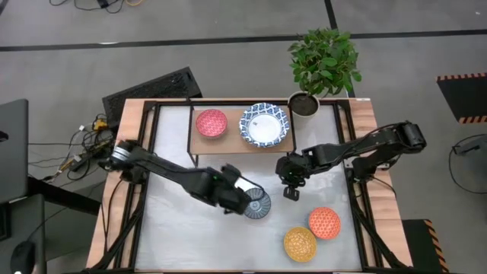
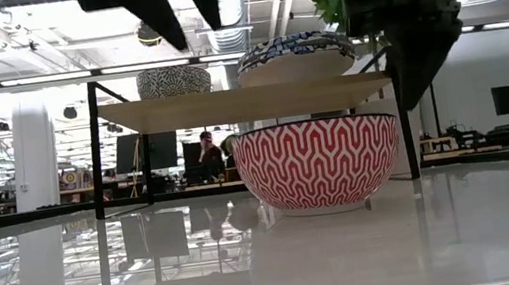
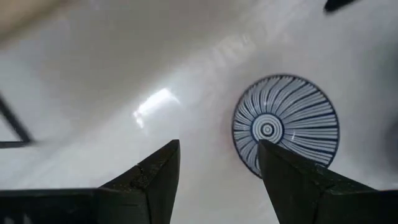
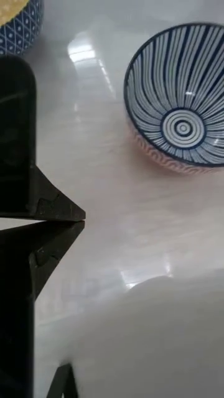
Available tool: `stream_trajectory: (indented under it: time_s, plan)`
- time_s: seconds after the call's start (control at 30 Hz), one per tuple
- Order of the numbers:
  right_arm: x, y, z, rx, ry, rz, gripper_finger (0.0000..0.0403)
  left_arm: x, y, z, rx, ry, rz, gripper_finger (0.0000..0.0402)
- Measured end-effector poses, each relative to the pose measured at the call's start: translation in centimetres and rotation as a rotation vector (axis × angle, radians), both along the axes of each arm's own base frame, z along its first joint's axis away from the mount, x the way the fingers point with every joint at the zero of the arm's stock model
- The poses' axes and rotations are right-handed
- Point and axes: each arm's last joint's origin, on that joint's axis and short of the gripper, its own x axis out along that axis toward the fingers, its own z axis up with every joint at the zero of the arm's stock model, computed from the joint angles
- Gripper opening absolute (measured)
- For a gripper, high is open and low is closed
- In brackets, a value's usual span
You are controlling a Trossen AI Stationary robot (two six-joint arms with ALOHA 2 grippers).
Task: Place and stack bowls onto a shelf
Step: Stack the blue patterned bowl on top of the red patterned bowl on the shelf
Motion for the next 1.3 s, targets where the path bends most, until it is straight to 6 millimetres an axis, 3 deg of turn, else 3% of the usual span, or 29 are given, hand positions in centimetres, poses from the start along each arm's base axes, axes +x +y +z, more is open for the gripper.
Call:
stream_trajectory:
  time_s: [0.4,0.77,0.93,1.1,1.3]
  plan:
    - [-1.0,-0.2,0.0,-0.021,0.079,0.004,0.0033,3.8,-1.1,-6.6,-0.05,0.056,0.036,0.02]
    - [-1.5,0.0,-0.2,-0.038,0.13,0.009,0.0033,5.0,-0.5,-8.3,-0.088,0.083,-0.027,0.019]
    - [-1.6,0.0,-0.2,-0.039,0.137,0.009,0.0033,5.7,-0.5,-10.1,-0.13,0.119,-0.053,0.0176]
    - [-1.7,-0.1,-0.3,-0.044,0.148,0.017,0.0033,6.1,-0.4,-11.2,-0.194,0.147,-0.054,0.0127]
    - [-1.7,-0.1,-0.3,-0.046,0.157,0.018,0.0033,6.3,-0.2,-10.8,-0.187,0.138,-0.066,0.0016]
